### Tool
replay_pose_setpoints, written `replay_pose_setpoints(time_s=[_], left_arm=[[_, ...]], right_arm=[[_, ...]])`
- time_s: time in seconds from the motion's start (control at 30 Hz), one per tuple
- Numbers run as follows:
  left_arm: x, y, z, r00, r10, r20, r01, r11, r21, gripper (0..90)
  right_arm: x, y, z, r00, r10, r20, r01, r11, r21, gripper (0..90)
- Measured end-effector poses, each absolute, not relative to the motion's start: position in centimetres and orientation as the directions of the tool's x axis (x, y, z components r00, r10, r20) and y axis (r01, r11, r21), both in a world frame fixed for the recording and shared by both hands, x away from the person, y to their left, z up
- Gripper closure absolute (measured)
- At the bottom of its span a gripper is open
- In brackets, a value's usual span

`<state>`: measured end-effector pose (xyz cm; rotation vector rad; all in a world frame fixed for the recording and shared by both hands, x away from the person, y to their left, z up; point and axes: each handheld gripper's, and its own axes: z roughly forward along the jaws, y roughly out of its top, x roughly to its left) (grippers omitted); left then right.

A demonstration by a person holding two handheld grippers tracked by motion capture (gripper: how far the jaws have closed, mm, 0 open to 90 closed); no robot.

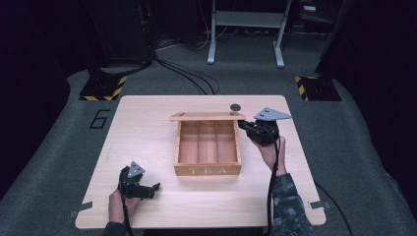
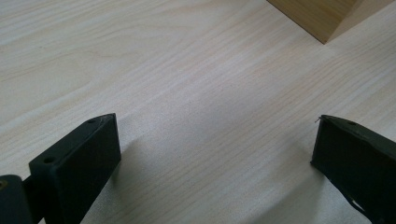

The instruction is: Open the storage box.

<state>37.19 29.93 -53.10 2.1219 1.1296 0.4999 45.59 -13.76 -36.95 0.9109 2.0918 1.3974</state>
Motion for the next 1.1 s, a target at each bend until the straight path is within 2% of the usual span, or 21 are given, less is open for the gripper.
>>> replay_pose_setpoints(time_s=[1.1], left_arm=[[37.21, 29.95, -53.09, 0.551, 0.834, 0.026, 0.574, -0.401, 0.714, 0.8]], right_arm=[[45.49, -13.78, -36.99, -0.677, 0.736, -0.013, 0.267, 0.263, 0.927, 89.8]])
